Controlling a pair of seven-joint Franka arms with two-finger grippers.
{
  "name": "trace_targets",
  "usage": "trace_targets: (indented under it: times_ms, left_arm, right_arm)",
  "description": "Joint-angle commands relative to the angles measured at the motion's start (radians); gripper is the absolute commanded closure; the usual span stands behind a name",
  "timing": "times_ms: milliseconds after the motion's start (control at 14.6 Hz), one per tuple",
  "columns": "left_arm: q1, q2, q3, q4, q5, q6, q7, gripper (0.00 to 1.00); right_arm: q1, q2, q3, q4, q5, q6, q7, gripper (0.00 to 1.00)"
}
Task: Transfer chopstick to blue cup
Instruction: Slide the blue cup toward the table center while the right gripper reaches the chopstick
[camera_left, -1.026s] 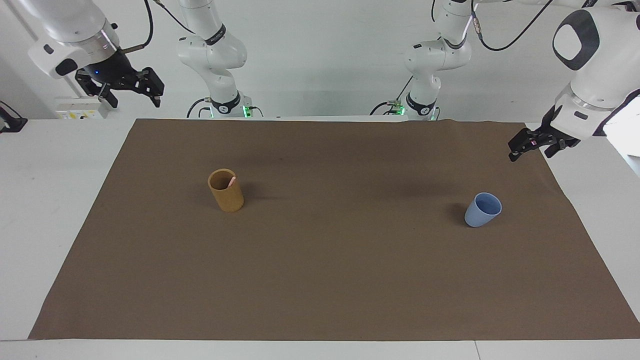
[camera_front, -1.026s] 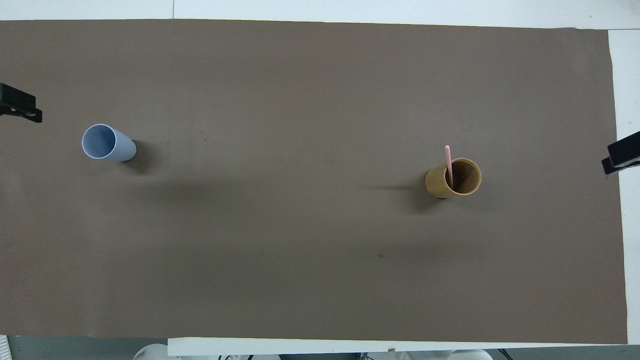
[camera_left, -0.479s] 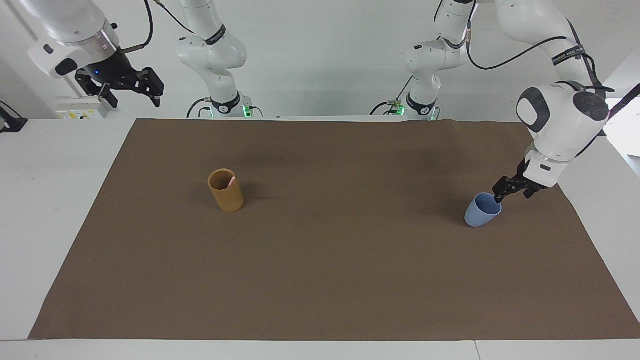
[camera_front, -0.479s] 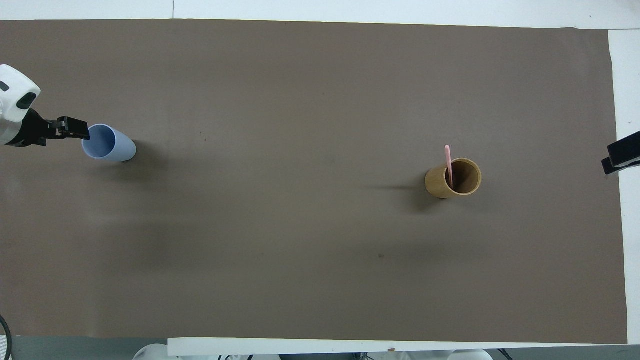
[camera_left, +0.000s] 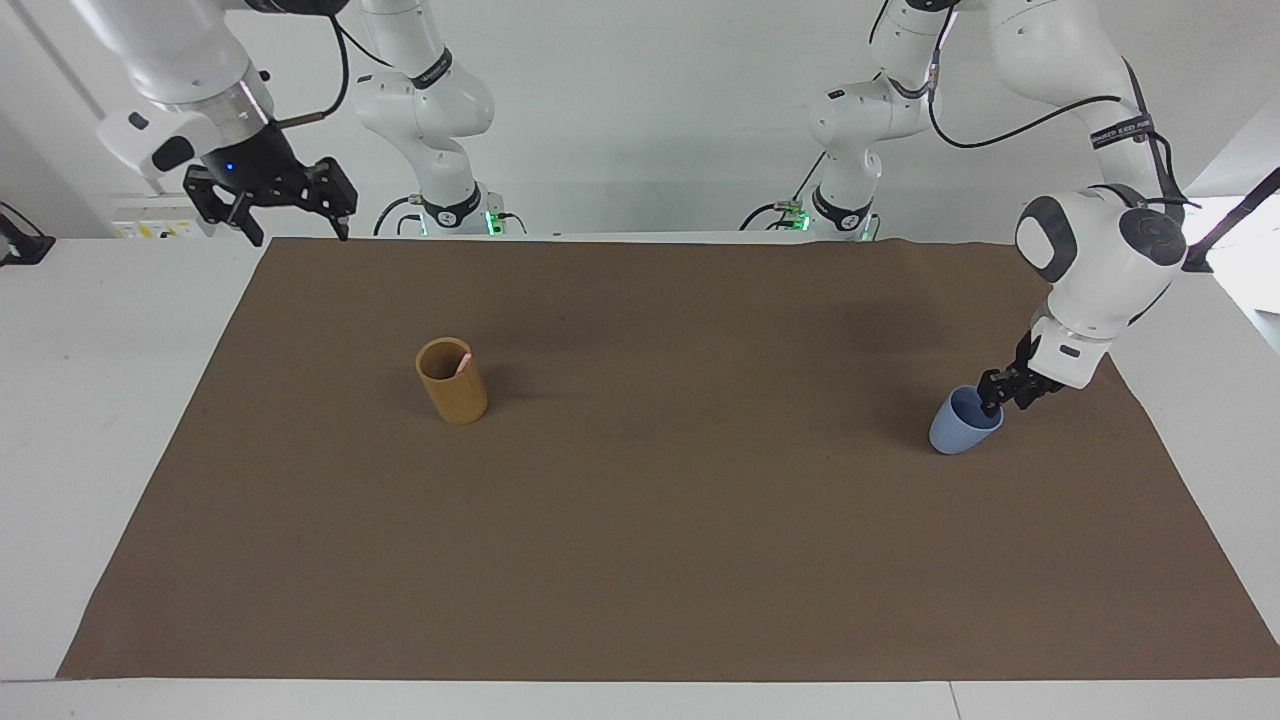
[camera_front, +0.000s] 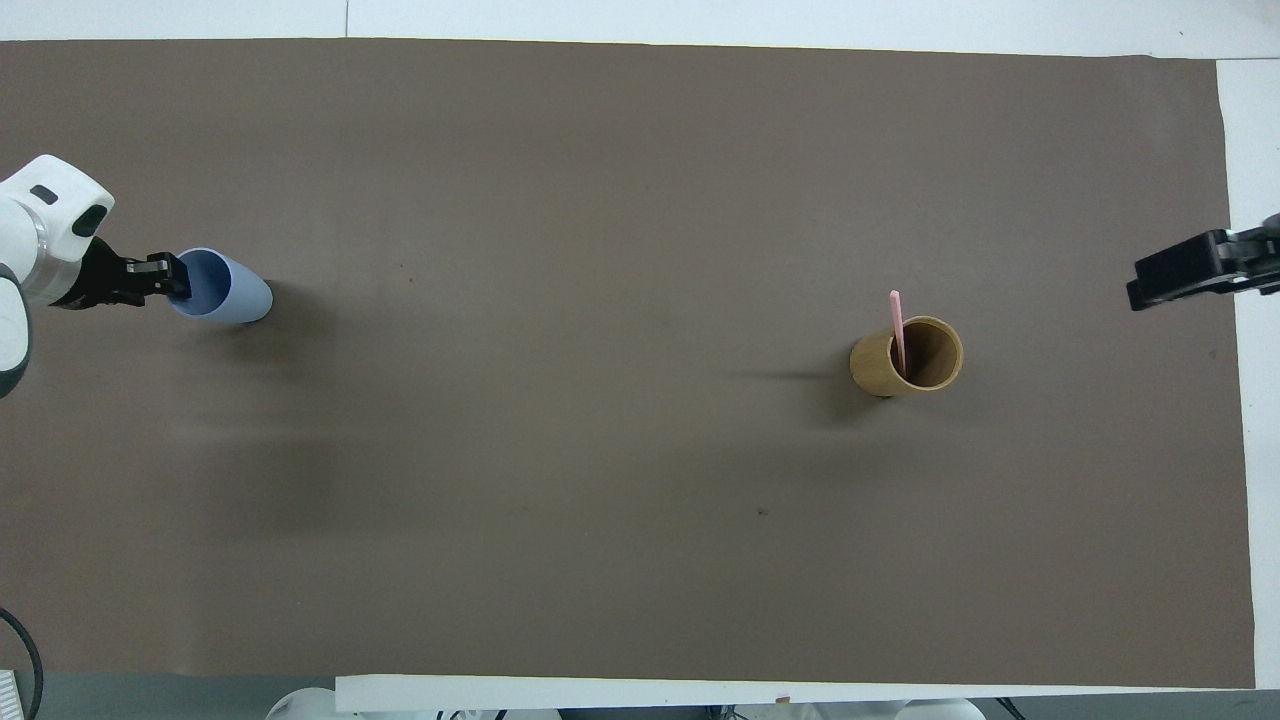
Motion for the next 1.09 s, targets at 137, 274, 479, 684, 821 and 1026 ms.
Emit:
trace_targets:
  times_ms: [137,274,479,684,821,1026]
  left_arm:
    - [-0.014,-0.006,-0.004,0.022,0.004,-0.021,-0.089,1.0]
    - [-0.07,-0.001,-0.004,0.133,0.004,-0.151,-0.156,1.0]
    - [-0.275,0.01,-0.004,0.201,0.003,-0.239,-0.394,1.0]
    - [-0.515,-0.004,-0.007,0.111,0.003,-0.12,-0.662,1.0]
    - [-0.627,0.02,-0.005,0.092,0.001,-0.038,-0.794,1.0]
    - [-0.695,0.037,-0.007,0.074,0.001,-0.038,-0.9,1.0]
  right_arm:
    - [0.08,-0.141,0.003,-0.335,0.07,0.289,-0.075,0.0]
    - [0.122,-0.17,0.003,-0.442,0.092,0.442,-0.201,0.0]
    - [0.125,-0.187,0.002,-0.588,0.189,0.677,-0.434,0.0]
    - [0.125,-0.166,0.002,-0.658,0.386,0.855,-0.618,0.0]
    - [0.127,-0.14,0.002,-0.659,0.437,0.901,-0.669,0.0]
    - [0.125,-0.12,0.002,-0.682,0.536,0.938,-0.767,0.15]
